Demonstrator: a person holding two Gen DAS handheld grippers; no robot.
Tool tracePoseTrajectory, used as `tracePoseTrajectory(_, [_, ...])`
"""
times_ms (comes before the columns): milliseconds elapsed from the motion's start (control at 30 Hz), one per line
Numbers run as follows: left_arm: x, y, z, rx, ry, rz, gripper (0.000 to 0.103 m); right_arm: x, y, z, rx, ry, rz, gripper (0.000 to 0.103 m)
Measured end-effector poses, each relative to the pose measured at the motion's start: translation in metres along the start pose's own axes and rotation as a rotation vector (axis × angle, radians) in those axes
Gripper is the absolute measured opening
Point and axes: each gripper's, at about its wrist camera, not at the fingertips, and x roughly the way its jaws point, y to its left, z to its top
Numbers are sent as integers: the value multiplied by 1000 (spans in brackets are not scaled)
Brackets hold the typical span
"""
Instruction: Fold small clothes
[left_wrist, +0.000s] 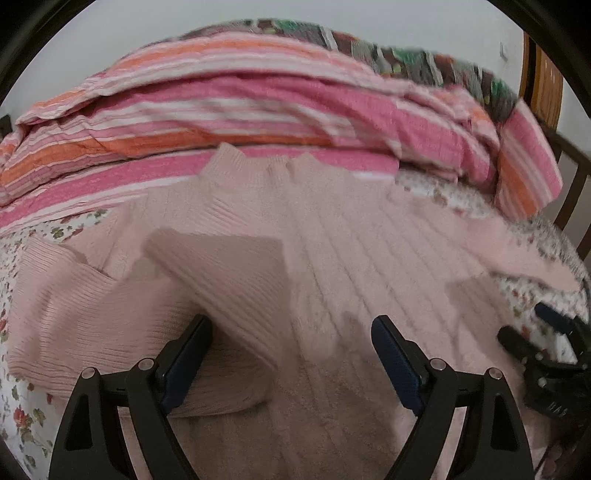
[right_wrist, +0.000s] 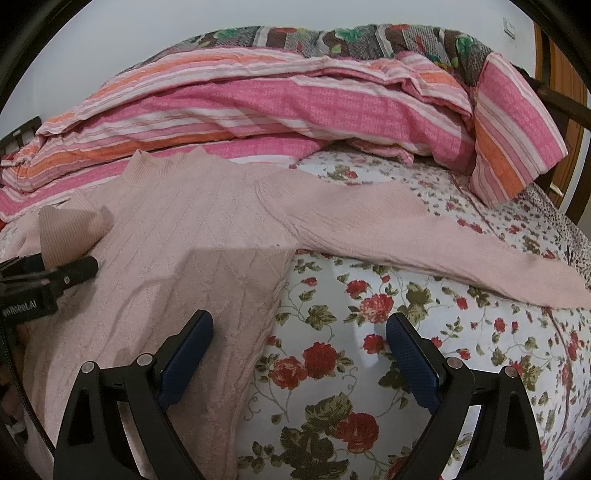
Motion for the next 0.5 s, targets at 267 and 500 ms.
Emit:
tracePoseTrajectory(267, [-40,35,15,-107,-117,-31,88,-24,11,13,-36,-74,128,74])
tracePoseTrajectory(500, [-72,118,21,-261,-205,73,89,-32,43,38,-52,-65,217,64])
